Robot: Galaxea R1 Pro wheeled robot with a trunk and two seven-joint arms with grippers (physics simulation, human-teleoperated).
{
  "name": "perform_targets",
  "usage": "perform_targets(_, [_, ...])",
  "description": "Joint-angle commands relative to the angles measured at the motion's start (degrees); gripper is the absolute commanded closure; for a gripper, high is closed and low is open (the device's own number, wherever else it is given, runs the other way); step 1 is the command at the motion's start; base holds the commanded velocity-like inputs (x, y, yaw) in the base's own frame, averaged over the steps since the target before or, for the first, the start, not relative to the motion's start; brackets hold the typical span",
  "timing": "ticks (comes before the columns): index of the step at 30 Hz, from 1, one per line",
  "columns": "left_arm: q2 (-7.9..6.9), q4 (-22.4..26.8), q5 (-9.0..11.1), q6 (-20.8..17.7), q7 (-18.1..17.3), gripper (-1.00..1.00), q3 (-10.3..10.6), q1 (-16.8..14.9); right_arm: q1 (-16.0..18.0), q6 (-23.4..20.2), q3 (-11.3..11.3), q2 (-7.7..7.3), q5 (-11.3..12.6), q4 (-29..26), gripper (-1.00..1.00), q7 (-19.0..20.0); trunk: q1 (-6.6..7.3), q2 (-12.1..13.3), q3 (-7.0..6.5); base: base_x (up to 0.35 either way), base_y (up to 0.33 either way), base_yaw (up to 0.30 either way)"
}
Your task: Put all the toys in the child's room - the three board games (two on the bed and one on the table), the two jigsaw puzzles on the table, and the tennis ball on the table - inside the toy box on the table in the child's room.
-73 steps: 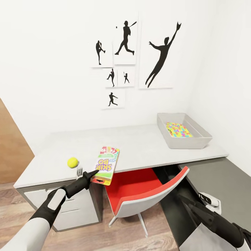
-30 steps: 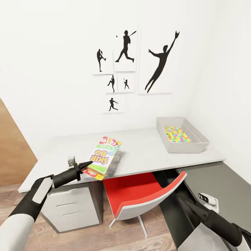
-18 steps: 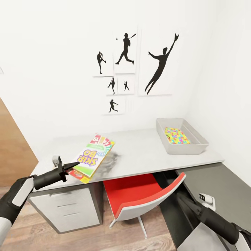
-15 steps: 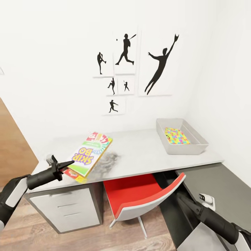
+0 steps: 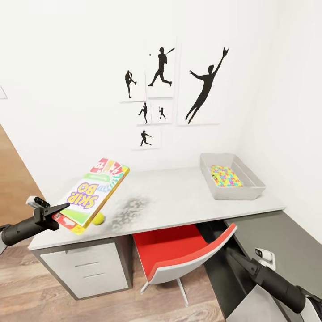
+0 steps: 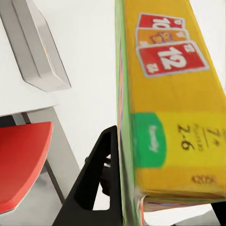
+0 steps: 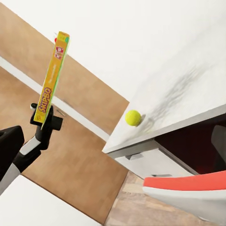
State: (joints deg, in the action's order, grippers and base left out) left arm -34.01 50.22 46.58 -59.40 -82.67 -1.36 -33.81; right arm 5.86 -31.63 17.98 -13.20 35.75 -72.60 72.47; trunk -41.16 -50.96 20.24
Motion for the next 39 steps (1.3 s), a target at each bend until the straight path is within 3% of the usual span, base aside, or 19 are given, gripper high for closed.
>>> perform_targets(1, [-0.32,-0.04,0.04,-0.60,-0.66,1.00,0.04,0.04,0.03,-0.48,-0.04,0.00,0.21,-0.03,-1.00,0.11,0.22,0.37,-0.11,0.000,0.000,0.000])
perform_targets(9, [-2.11,-0.50,0.00,-0.60,-1.73,1.00,-0.15,0.14,0.03,-0.35,0.08,-0.02,0.48,-0.08,-1.00,0.47,1.98,3.58,-1.55,0.000,0.000,0.000])
perform_targets(10, [-3.56,-0.72,0.07,-0.60,-1.77,1.00,-0.29,0.15,0.03,-0.41,0.20,-0.05,0.54,-0.08,-1.00,0.46,2.20,3.98,-1.73,0.000,0.000,0.000])
perform_targets(14, [-4.83,-0.81,0.20,-0.60,-1.81,1.00,-0.37,0.21,0.03,-0.51,0.29,-0.07,0.64,-0.09,-1.00,0.32,3.07,5.58,-2.45,0.000,0.000,0.000])
perform_targets(23, [-5.02,-0.82,0.10,-0.56,-1.80,1.00,-0.35,0.24,0.03,-0.50,0.22,-0.07,0.79,-0.09,-1.00,0.63,5.05,9.19,-4.15,0.000,0.000,-0.040])
perform_targets(39, [-4.87,-0.82,0.01,-0.44,-1.79,1.00,-0.25,0.24,0.03,-0.62,0.30,-0.07,0.85,-0.04,-1.00,0.92,8.57,15.61,-7.90,0.000,0.000,-0.222])
